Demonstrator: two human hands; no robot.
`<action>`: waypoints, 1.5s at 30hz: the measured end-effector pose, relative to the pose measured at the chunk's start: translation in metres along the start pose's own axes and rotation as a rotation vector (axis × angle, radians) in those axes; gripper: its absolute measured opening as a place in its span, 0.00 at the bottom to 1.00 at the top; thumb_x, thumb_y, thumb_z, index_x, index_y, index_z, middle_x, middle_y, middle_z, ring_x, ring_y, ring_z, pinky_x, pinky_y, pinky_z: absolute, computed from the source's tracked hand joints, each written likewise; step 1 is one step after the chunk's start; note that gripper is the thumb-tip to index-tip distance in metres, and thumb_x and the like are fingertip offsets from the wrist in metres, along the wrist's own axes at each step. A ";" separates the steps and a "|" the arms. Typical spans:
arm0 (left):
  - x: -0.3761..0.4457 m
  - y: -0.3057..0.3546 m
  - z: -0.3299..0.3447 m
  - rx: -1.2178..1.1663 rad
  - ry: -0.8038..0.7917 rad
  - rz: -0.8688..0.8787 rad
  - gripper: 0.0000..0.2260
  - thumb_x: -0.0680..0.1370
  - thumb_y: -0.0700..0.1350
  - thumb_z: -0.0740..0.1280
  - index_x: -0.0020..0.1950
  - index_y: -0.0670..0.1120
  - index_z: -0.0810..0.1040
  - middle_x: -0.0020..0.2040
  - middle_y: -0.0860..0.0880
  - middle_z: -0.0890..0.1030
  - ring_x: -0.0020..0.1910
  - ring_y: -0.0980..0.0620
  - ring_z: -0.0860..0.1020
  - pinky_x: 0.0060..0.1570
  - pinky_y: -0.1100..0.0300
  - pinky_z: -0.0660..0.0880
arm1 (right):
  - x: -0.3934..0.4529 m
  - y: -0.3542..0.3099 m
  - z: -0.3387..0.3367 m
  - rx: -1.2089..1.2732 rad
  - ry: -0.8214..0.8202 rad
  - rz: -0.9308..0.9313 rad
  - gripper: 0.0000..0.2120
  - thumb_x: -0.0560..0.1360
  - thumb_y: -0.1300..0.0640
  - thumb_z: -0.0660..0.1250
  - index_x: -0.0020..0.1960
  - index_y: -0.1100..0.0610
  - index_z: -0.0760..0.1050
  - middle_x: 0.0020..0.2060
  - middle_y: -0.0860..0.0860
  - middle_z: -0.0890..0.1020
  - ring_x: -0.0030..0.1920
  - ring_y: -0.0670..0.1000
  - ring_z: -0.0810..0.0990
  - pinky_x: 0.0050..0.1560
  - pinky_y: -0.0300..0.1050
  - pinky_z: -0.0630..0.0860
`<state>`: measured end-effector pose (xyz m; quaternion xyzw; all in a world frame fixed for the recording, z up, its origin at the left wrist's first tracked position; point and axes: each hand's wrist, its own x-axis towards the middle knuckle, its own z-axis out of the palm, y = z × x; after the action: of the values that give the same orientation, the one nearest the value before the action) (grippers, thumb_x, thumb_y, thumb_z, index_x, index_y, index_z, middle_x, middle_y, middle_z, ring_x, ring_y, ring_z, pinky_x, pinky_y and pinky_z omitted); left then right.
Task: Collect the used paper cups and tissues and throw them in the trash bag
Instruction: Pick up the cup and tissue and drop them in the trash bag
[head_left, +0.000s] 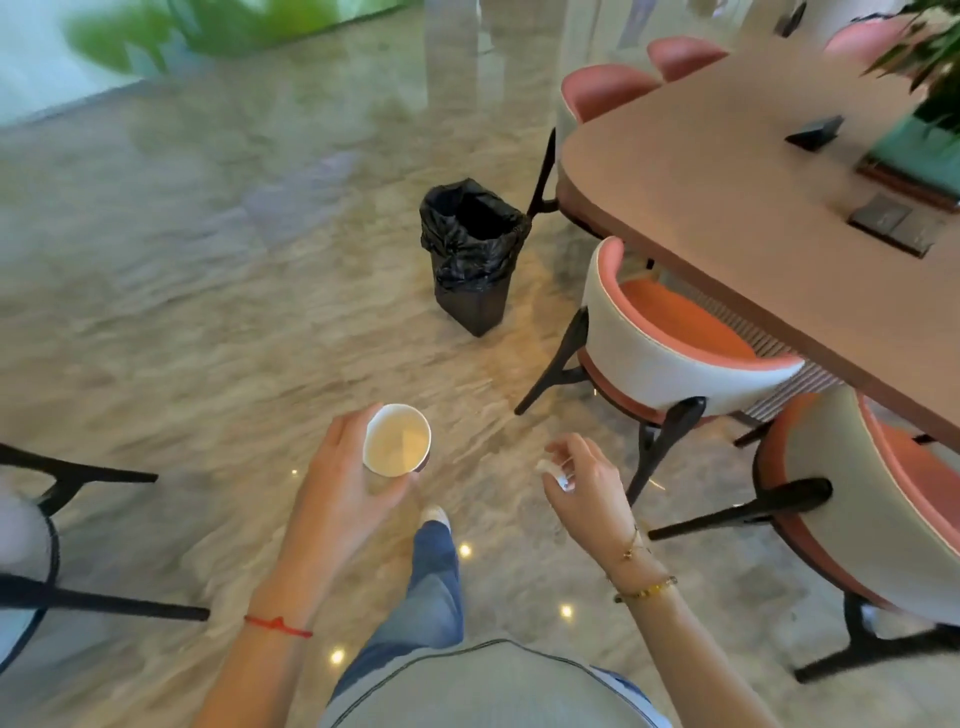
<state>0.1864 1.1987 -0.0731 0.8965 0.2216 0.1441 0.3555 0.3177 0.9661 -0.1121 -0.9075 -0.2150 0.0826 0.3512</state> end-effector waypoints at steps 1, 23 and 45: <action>0.023 -0.004 -0.004 -0.005 0.008 -0.001 0.35 0.65 0.46 0.79 0.70 0.49 0.70 0.61 0.52 0.72 0.57 0.51 0.74 0.51 0.62 0.68 | 0.025 -0.006 0.004 -0.001 -0.001 -0.003 0.11 0.73 0.58 0.67 0.55 0.53 0.73 0.49 0.48 0.76 0.46 0.44 0.75 0.49 0.39 0.76; 0.449 -0.048 0.000 0.031 -0.109 0.064 0.35 0.67 0.46 0.78 0.71 0.47 0.68 0.64 0.49 0.72 0.61 0.49 0.73 0.57 0.63 0.66 | 0.444 -0.052 0.040 0.007 0.096 -0.013 0.07 0.73 0.61 0.68 0.50 0.57 0.74 0.45 0.49 0.76 0.43 0.47 0.74 0.44 0.42 0.74; 0.865 -0.041 0.107 0.030 -0.212 0.096 0.35 0.68 0.48 0.77 0.72 0.52 0.65 0.67 0.51 0.71 0.64 0.50 0.70 0.54 0.62 0.64 | 0.840 -0.006 0.027 0.003 0.034 0.127 0.06 0.76 0.58 0.65 0.52 0.55 0.73 0.47 0.49 0.76 0.41 0.47 0.75 0.44 0.39 0.72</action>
<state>0.9625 1.5966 -0.0903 0.9215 0.1418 0.0617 0.3562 1.0586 1.3629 -0.1273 -0.9201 -0.1508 0.0894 0.3503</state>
